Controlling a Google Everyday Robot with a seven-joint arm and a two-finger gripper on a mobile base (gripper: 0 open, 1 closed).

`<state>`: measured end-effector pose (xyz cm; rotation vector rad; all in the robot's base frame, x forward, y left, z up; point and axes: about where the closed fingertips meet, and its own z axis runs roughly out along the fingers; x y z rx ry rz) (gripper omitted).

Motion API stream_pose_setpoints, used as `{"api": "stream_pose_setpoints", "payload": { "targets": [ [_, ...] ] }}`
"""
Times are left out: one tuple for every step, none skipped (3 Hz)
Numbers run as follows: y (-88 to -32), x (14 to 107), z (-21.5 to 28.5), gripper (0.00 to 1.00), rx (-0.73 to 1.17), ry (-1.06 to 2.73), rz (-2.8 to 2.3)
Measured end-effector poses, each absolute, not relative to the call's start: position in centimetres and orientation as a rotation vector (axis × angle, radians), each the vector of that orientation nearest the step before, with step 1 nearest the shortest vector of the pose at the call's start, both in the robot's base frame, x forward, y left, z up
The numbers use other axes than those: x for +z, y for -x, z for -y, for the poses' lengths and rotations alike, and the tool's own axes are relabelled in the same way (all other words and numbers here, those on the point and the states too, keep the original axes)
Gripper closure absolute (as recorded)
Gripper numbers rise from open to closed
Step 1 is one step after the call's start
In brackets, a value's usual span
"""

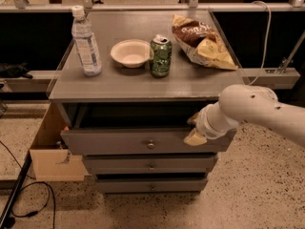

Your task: Open top drawer

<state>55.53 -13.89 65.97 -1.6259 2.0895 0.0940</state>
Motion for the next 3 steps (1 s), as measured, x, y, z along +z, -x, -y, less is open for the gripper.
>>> {"api": "stream_pose_setpoints", "payload": {
  "targets": [
    [-55.2, 65.9, 13.9, 0.47, 0.101, 1.629, -2.086],
    [-54.4, 65.8, 14.0, 0.7, 0.119, 1.636, -2.078],
    [-51.0, 66.3, 14.1, 0.93, 0.129, 1.656, -2.035]
  ]
}}
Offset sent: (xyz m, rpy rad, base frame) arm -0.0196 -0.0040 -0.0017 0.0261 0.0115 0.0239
